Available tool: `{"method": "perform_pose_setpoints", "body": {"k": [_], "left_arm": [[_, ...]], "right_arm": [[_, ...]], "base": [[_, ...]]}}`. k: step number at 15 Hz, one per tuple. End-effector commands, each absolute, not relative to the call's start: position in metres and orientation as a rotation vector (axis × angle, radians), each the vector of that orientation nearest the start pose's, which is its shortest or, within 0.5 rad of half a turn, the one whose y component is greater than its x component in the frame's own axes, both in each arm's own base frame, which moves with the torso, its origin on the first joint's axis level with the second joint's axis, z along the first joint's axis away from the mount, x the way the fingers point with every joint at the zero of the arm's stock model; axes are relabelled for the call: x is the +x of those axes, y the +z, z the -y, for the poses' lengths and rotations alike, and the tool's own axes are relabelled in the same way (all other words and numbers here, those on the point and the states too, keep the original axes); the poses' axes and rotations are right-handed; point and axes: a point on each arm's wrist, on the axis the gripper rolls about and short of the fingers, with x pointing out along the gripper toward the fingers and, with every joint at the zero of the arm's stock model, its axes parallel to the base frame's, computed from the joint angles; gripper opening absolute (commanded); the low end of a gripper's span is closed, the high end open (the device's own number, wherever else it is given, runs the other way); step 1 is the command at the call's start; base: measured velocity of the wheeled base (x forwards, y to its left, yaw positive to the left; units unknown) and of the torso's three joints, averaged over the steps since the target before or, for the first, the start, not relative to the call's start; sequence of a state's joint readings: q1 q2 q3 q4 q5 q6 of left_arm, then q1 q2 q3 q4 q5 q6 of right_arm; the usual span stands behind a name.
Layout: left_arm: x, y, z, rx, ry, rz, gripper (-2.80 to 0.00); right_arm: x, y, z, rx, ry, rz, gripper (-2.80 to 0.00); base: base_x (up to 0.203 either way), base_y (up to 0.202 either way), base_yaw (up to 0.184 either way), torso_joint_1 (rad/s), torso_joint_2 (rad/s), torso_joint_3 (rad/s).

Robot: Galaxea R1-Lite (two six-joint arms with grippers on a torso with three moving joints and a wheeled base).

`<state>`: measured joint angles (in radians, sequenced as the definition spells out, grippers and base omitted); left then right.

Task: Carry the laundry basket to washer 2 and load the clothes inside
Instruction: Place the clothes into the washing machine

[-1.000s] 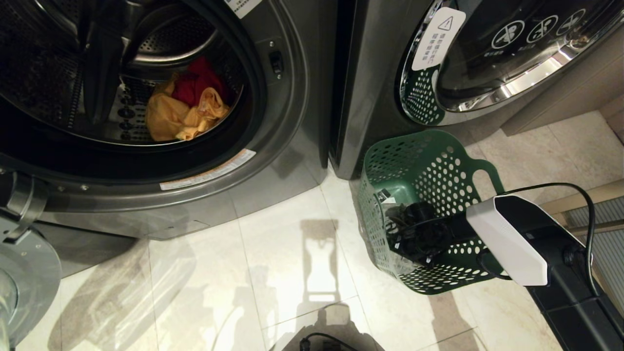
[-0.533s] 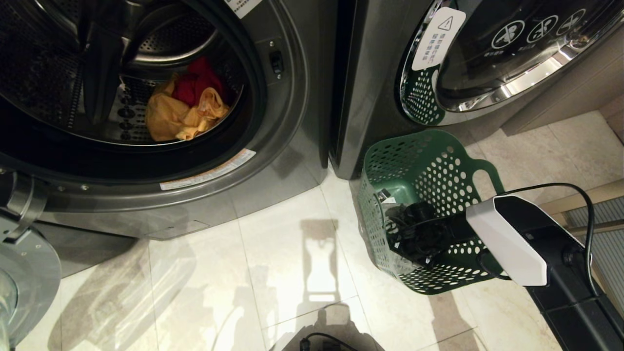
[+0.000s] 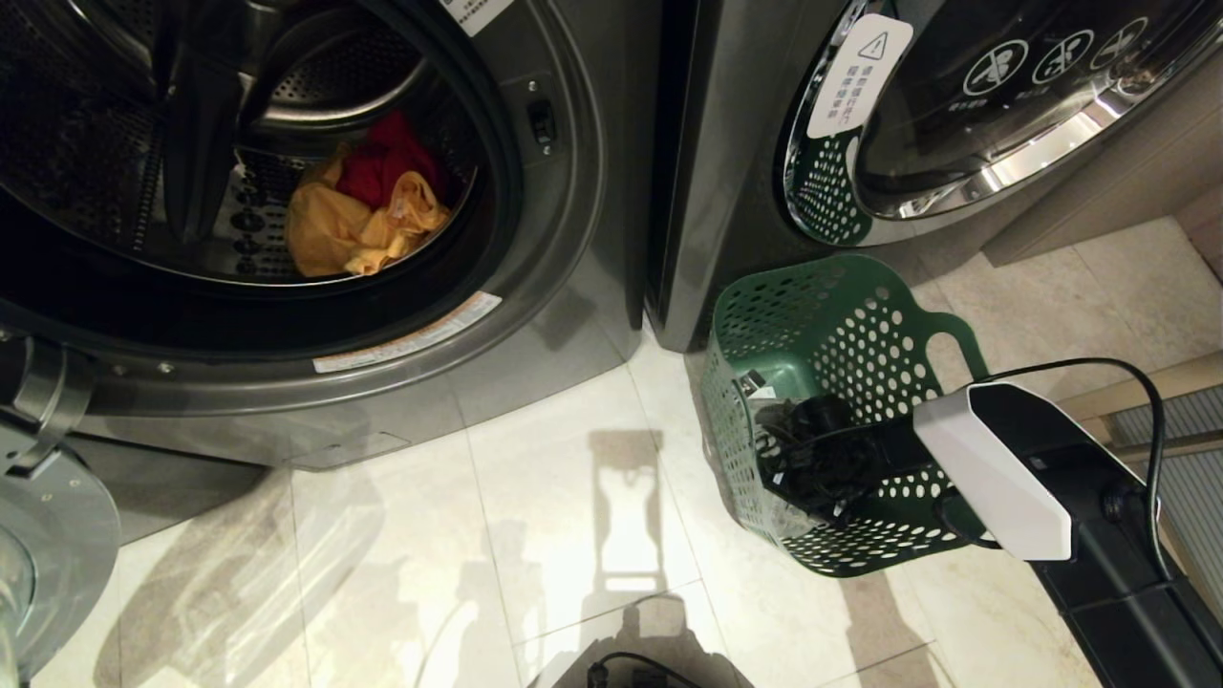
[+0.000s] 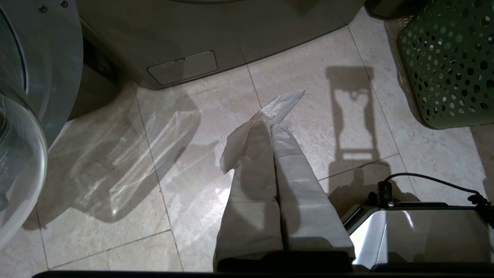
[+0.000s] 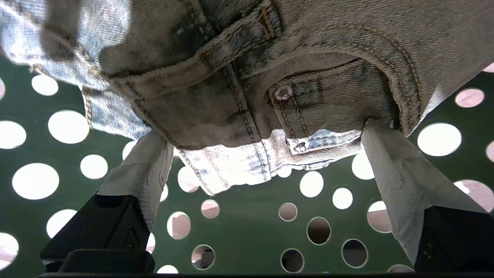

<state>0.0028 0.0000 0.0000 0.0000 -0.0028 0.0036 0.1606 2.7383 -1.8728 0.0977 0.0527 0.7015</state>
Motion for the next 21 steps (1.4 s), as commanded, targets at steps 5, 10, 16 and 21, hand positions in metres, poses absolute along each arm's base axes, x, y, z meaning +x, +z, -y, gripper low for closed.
{"method": "perform_pose_setpoints", "body": {"k": [5,10,16,21], "left_arm": [[-0.0227,0.0755,0.0001,0.003,0.000,-0.002,-2.80],[-0.0227,0.0755,0.0001,0.003,0.000,-0.002,-2.80],[-0.0227,0.0755,0.0001,0.003,0.000,-0.002,-2.80],[-0.0227,0.0755,0.0001,0.003,0.000,-0.002,-2.80]], "right_arm": [[0.4984,-0.0524,-0.0822,0.621,-0.166,-0.991,0.00],[0.4986,-0.0523,-0.0822,0.621,-0.166,-0.989,0.00],[0.4988,-0.0519,-0.0822,0.612,-0.162,-0.987,0.00],[0.5004,-0.0503,-0.0824,0.623,-0.169,-0.978,0.00]], "base": [[0.000,0.000,0.000,0.000,0.00,0.000],[0.000,0.000,0.000,0.000,0.00,0.000],[0.000,0.000,0.000,0.000,0.00,0.000],[0.000,0.000,0.000,0.000,0.00,0.000]]}}
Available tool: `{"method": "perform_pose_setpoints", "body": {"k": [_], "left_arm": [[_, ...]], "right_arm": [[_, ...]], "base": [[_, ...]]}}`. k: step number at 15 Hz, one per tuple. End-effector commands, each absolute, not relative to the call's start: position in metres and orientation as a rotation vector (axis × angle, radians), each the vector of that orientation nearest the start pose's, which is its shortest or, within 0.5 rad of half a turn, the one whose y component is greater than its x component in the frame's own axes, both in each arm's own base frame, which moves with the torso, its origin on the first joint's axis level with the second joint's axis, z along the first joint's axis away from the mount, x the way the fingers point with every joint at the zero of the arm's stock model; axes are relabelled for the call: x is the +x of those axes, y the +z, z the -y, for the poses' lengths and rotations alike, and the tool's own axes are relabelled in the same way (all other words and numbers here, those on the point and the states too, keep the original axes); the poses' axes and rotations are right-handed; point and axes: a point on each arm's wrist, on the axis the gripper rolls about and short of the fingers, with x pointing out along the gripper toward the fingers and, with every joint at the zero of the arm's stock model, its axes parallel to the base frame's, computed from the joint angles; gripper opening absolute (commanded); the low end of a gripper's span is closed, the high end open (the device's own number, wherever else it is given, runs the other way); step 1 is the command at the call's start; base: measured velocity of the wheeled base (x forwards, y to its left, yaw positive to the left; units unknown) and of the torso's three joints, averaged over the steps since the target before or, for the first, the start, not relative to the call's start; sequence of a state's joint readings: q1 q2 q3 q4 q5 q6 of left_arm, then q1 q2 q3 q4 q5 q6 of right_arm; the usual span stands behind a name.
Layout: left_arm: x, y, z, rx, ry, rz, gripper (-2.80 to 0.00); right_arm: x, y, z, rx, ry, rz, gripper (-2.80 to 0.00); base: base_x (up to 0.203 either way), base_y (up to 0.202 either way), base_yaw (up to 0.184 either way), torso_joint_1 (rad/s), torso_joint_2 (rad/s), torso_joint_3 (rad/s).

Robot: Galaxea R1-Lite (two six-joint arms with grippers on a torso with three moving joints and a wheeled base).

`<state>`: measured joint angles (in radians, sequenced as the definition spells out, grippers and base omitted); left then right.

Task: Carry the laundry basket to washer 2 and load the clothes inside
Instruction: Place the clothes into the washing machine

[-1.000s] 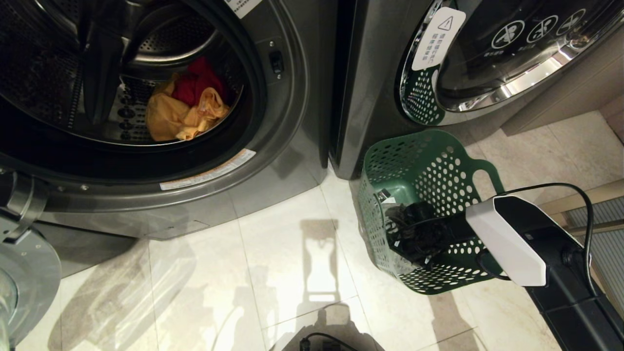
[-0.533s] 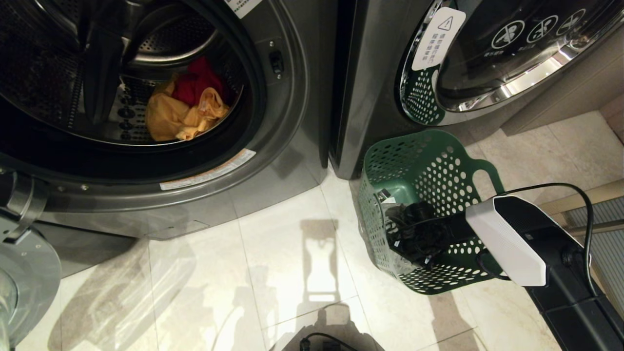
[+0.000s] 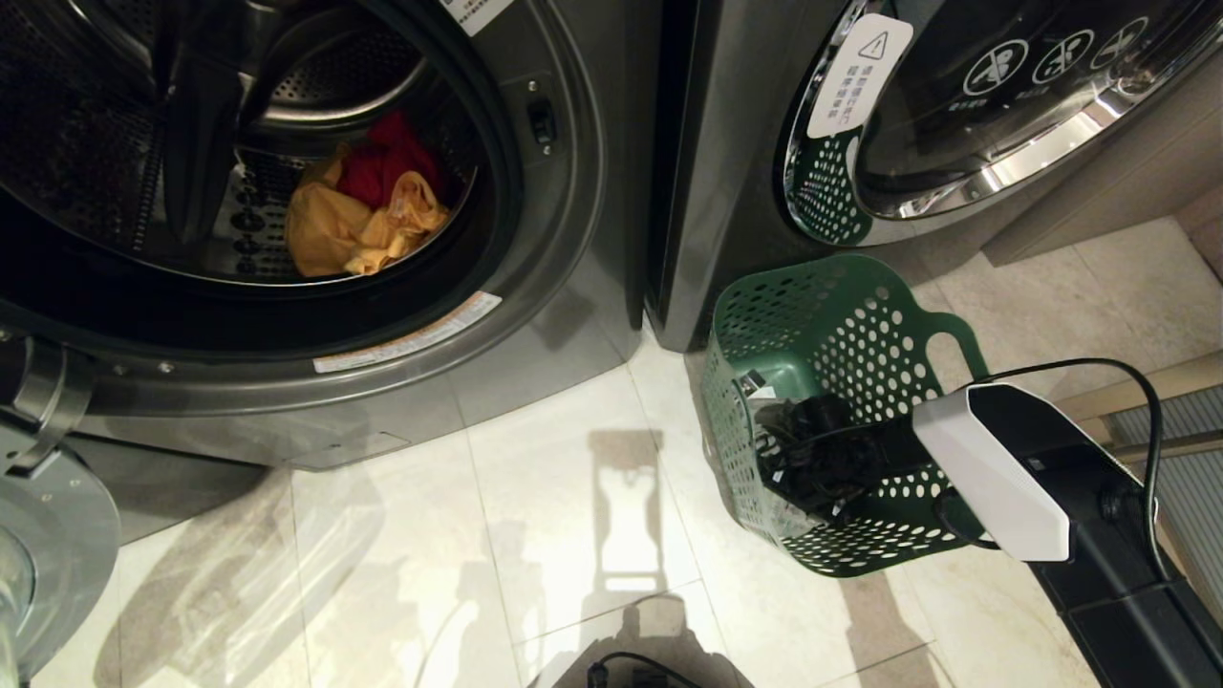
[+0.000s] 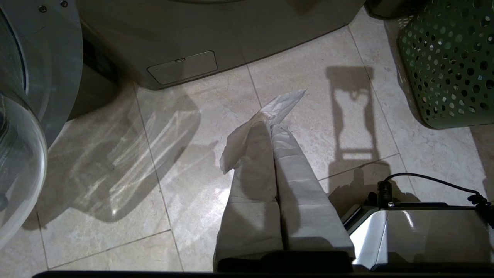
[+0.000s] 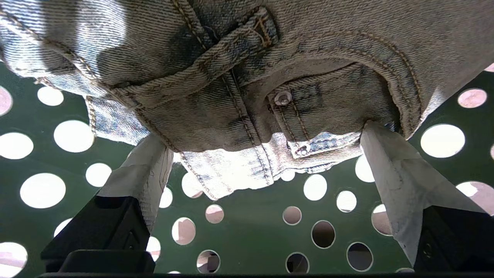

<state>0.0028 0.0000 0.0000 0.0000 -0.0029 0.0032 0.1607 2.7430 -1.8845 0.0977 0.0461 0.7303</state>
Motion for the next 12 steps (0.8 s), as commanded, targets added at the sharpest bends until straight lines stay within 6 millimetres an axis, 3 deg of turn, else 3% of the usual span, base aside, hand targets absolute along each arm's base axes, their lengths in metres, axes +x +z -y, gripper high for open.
{"method": "perform_pose_setpoints", "body": {"k": [1,12], "left_arm": [[-0.0227,0.0755,0.0001,0.005,0.000,-0.002,-2.80],[-0.0227,0.0755,0.0001,0.004,0.000,-0.002,-2.80]], "right_arm": [[0.5004,-0.0506,-0.0824,0.623,-0.170,-0.978,0.00],[0.5023,-0.0507,-0.0854,0.592,-0.203,-0.954,0.00]], "base": [[0.000,0.000,0.000,0.000,0.00,0.000],[0.000,0.000,0.000,0.000,0.00,0.000]]}}
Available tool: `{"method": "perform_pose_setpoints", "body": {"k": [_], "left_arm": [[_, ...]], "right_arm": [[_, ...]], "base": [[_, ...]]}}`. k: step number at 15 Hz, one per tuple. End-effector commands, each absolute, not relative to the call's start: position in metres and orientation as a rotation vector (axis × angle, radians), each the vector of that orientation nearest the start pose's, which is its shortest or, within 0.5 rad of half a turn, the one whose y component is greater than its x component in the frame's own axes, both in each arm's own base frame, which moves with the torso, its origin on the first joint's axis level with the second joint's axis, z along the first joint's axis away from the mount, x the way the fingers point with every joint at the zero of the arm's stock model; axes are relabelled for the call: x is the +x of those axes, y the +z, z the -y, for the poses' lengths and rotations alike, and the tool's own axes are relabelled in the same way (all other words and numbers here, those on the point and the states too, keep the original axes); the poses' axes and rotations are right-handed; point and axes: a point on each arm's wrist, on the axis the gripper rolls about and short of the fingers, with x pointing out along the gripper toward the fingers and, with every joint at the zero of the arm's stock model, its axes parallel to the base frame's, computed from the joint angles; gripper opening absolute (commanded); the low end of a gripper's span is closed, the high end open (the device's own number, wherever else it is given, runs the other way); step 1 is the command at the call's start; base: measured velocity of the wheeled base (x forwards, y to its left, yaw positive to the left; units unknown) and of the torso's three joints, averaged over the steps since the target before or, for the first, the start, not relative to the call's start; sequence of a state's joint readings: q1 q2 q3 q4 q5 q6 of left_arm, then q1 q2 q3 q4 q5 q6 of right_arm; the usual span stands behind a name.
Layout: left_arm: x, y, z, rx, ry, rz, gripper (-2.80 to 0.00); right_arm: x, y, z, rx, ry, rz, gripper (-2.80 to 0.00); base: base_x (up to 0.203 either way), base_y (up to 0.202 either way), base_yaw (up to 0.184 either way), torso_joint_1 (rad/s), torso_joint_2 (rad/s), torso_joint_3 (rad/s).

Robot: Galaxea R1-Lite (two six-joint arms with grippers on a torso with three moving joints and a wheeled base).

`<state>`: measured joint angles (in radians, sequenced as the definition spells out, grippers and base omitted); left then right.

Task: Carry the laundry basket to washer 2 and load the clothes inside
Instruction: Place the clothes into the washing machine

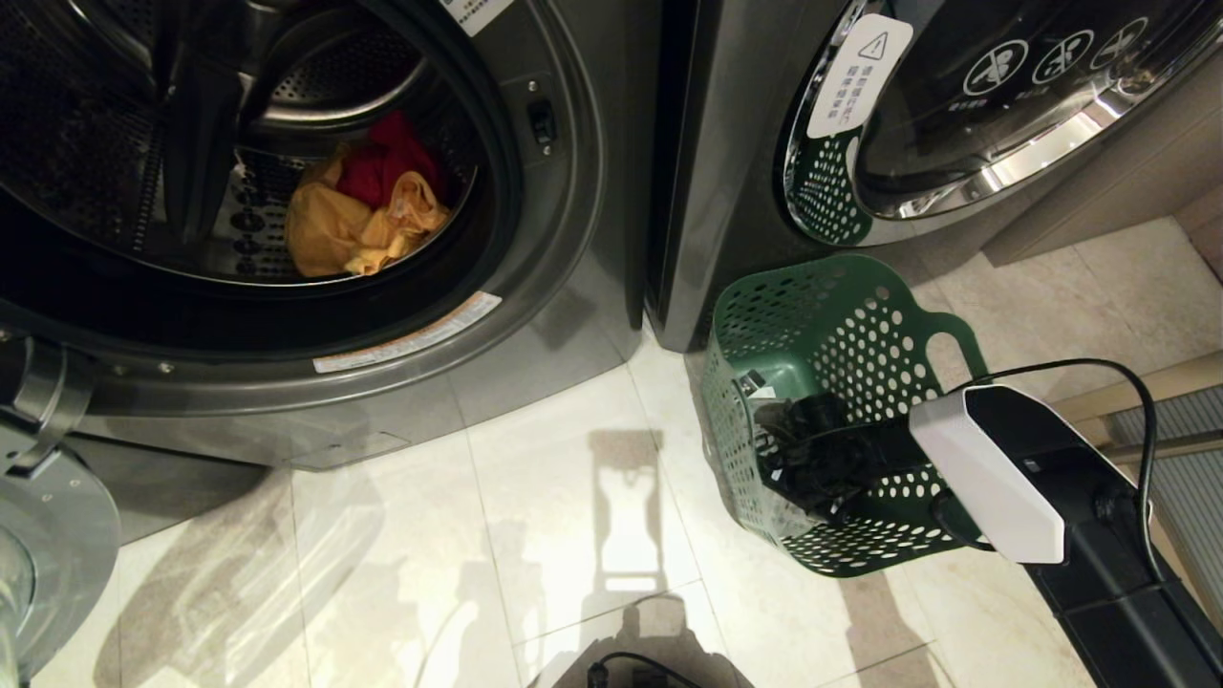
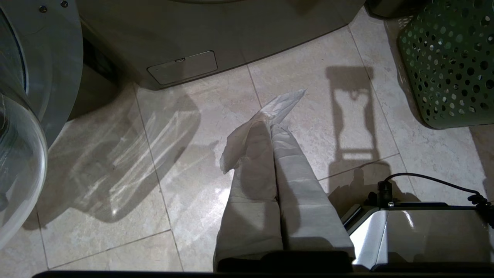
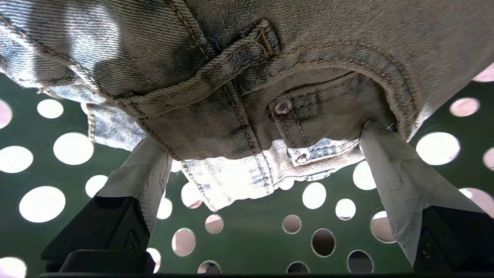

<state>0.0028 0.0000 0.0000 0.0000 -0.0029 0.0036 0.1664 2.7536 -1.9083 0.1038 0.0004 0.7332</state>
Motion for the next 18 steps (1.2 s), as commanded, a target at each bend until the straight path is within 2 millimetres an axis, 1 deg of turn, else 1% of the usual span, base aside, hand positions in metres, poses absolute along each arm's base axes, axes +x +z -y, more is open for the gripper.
{"method": "perform_pose_setpoints", "body": {"k": [1,9,14,18], "left_arm": [[-0.0227,0.0755,0.0001,0.005,0.000,-0.002,-2.80],[-0.0227,0.0755,0.0001,0.003,0.000,-0.002,-2.80],[-0.0227,0.0755,0.0001,0.003,0.000,-0.002,-2.80],[-0.0227,0.0755,0.0001,0.005,0.000,-0.002,-2.80]], "right_arm": [[0.5023,-0.0508,-0.0854,0.591,-0.202,-0.954,0.00],[0.5025,-0.0504,-0.0854,0.589,-0.202,-0.952,0.00],[0.5019,-0.0515,-0.0848,0.651,-0.227,-0.957,0.00],[0.5001,-0.0515,-0.0844,0.633,-0.233,-0.978,0.00]], "base": [[0.000,0.000,0.000,0.000,0.00,0.000],[0.000,0.000,0.000,0.000,0.00,0.000],[0.000,0.000,0.000,0.000,0.00,0.000],[0.000,0.000,0.000,0.000,0.00,0.000]]}}
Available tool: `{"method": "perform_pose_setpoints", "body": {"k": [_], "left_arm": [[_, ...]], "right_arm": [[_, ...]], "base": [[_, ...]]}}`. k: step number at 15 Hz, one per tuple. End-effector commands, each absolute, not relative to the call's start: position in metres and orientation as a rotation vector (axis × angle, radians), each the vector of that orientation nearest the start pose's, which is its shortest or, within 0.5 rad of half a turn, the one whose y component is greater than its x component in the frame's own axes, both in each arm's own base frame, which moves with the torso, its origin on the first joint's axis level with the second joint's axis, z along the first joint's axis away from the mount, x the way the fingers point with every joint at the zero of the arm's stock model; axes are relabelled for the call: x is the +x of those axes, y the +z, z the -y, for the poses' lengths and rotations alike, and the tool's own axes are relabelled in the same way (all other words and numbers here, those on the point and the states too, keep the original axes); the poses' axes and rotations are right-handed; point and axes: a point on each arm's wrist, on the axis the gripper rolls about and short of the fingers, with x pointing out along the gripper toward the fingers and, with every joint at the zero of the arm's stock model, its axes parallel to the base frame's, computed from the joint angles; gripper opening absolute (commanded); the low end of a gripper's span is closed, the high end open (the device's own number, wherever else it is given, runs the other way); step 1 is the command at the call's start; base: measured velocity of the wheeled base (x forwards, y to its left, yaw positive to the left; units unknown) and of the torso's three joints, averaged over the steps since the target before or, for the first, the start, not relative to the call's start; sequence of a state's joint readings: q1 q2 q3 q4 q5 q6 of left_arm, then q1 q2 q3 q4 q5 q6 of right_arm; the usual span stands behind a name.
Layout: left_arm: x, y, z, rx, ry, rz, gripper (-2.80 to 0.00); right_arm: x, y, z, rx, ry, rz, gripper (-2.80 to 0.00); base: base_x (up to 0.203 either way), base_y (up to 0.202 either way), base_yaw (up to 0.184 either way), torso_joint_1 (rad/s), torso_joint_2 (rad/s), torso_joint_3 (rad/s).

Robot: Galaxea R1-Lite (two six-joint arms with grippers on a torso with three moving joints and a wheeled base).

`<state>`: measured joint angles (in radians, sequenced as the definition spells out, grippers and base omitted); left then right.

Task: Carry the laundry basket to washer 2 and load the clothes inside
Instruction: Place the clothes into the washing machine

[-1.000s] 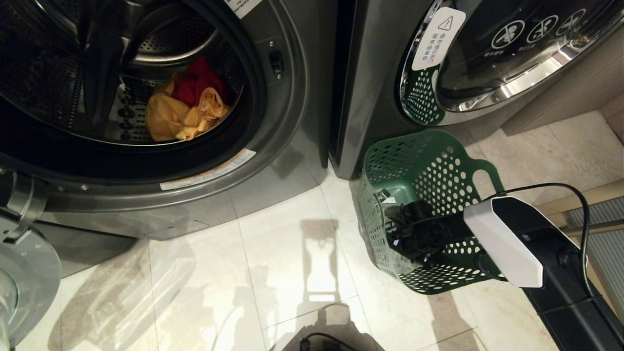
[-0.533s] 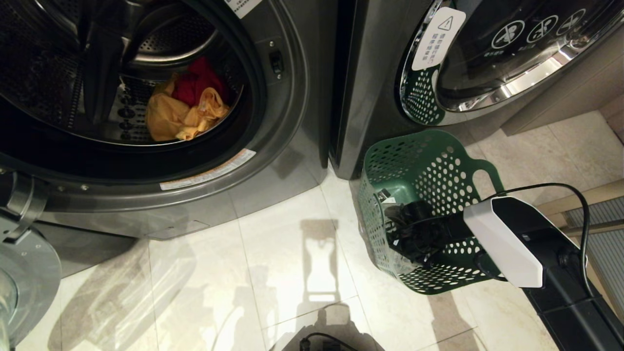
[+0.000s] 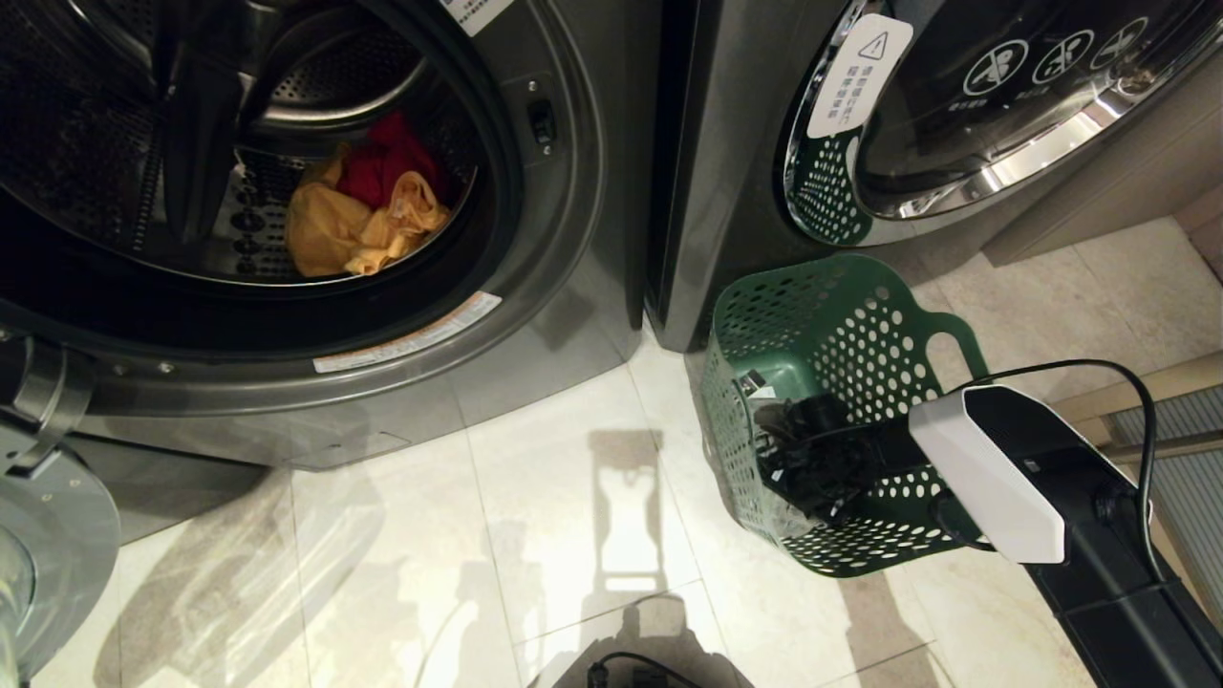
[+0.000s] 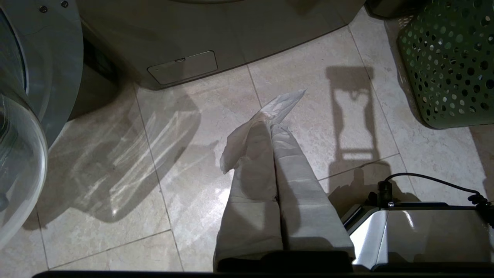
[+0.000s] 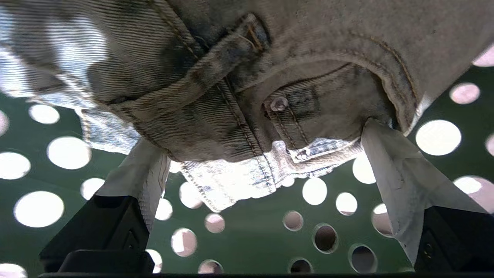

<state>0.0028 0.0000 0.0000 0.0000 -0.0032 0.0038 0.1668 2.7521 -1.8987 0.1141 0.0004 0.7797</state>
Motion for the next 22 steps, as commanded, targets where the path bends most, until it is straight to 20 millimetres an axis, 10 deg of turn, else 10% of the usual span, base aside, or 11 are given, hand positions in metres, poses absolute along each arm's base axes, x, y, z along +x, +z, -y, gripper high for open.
{"method": "perform_pose_setpoints", "body": {"k": [1,21,22], "left_arm": [[-0.0228,0.0758,0.0001,0.005,0.000,0.000,-2.80],[-0.0227,0.0755,0.0001,0.005,0.000,-0.002,-2.80],[-0.0227,0.0755,0.0001,0.003,0.000,-0.002,-2.80]], "right_arm": [[0.4990,-0.0518,-0.0842,0.625,-0.240,-0.998,0.00],[0.4963,-0.0510,-0.0895,0.530,-0.263,-1.026,0.00],[0.4967,-0.0506,-0.0895,0.526,-0.266,-1.021,-2.80]], "base": [[0.000,0.000,0.000,0.000,0.00,0.000],[0.000,0.000,0.000,0.000,0.00,0.000],[0.000,0.000,0.000,0.000,0.00,0.000]]}}
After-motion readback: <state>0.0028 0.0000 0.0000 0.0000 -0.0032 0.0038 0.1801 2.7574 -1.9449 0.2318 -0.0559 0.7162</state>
